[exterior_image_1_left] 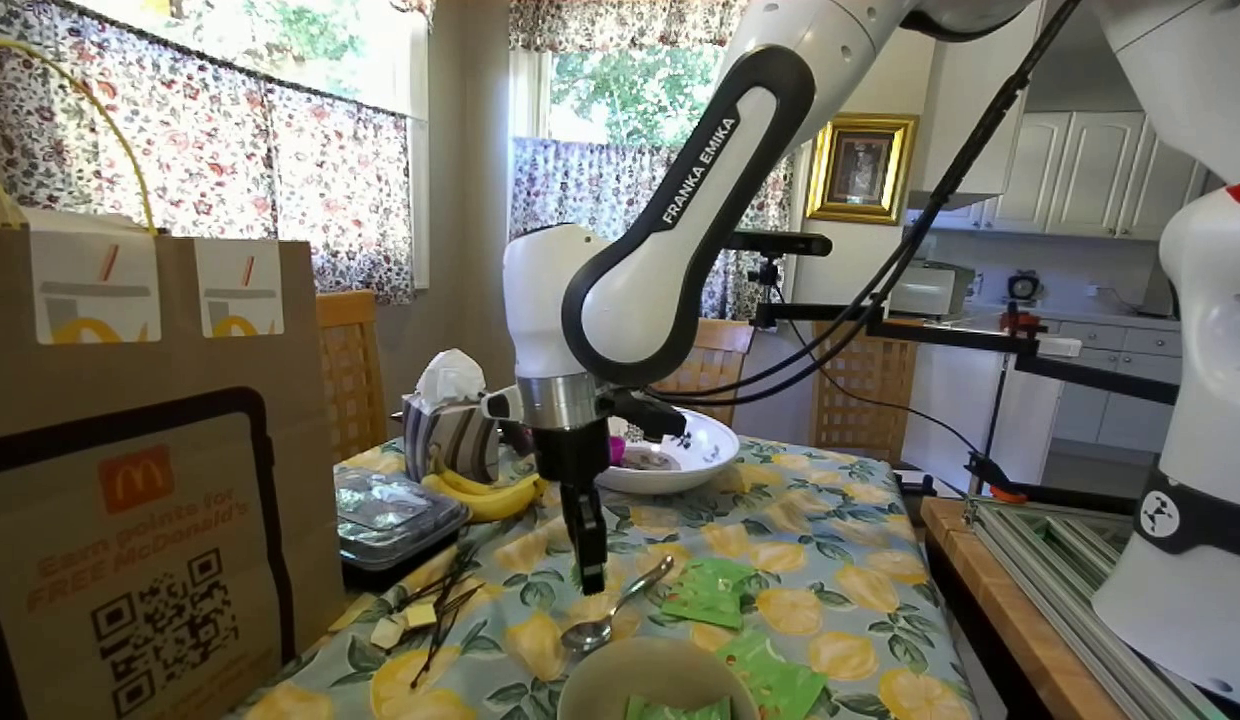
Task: Put the green ball on the silver spoon then use the spoon to place the ball in the grey bowl.
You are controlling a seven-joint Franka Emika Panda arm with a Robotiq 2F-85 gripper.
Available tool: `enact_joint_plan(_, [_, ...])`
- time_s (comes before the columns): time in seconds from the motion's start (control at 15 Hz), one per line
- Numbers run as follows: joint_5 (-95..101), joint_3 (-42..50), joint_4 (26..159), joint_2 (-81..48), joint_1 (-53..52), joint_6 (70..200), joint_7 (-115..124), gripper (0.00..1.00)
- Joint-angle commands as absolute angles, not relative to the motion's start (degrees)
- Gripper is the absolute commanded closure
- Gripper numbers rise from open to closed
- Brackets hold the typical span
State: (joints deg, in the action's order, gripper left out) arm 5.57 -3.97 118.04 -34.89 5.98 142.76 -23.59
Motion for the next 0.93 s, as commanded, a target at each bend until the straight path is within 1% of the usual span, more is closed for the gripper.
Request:
enact_joint_plan(0.0, [7.3,-4.2,119.0,-34.2,5.1,140.9,-24.6,0.93])
enact_joint_plan(0.87, [9.6,-4.0,117.7,-36.1,3.6,138.5,-24.7,0.93])
